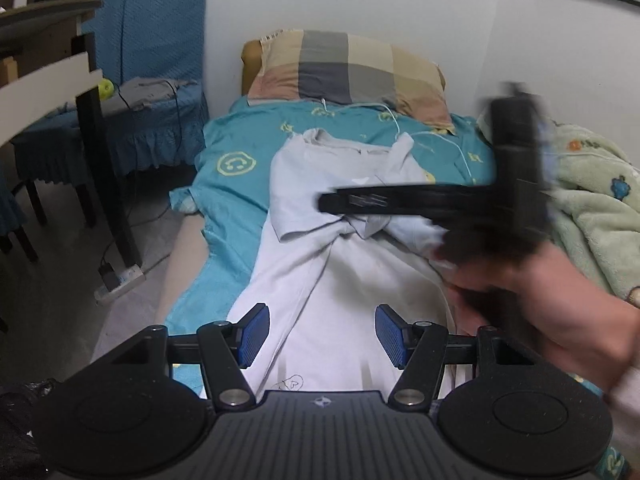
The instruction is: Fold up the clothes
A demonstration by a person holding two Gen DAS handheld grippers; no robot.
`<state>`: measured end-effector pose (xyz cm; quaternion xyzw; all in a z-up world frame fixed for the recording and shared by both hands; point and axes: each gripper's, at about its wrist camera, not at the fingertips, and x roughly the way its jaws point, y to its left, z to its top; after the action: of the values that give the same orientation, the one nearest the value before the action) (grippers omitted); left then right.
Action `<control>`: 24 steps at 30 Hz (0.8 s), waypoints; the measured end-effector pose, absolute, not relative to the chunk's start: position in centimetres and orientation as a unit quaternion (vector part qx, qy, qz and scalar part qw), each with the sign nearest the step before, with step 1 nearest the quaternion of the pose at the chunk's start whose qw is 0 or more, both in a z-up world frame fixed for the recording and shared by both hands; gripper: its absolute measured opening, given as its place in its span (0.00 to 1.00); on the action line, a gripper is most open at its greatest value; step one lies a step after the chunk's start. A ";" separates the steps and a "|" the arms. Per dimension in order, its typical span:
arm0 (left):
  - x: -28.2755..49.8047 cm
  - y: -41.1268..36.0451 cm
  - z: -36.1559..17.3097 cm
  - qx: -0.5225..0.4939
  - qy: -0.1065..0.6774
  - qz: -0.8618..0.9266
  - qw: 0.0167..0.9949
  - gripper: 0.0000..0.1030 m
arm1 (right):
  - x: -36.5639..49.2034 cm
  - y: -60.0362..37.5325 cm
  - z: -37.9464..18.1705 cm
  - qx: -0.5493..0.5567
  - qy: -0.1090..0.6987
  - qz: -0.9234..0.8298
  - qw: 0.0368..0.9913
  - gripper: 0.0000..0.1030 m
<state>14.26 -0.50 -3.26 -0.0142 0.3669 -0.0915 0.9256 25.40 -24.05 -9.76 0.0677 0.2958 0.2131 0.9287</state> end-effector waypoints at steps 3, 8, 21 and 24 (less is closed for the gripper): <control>14.9 -0.5 -4.3 -0.011 0.376 -0.091 0.922 0.60 | 28.5 -22.0 -11.2 0.039 0.299 0.222 0.927 0.62; 15.6 0.1 -5.7 -0.036 0.381 -0.108 0.918 0.60 | 31.5 -19.3 -13.3 0.002 0.310 0.224 0.924 0.61; 14.6 0.7 -5.9 -0.081 0.362 -0.119 0.921 0.60 | 33.3 -24.1 -8.6 0.046 0.277 0.143 0.949 0.04; 14.9 0.8 -6.0 -0.084 0.361 -0.116 0.922 0.60 | 35.1 -27.6 -6.5 0.077 0.259 0.112 0.956 0.04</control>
<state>14.86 0.83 -6.05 -0.0842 0.3610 -0.1159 0.9215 35.15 -27.55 -6.50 0.0772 0.2591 0.1118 0.9562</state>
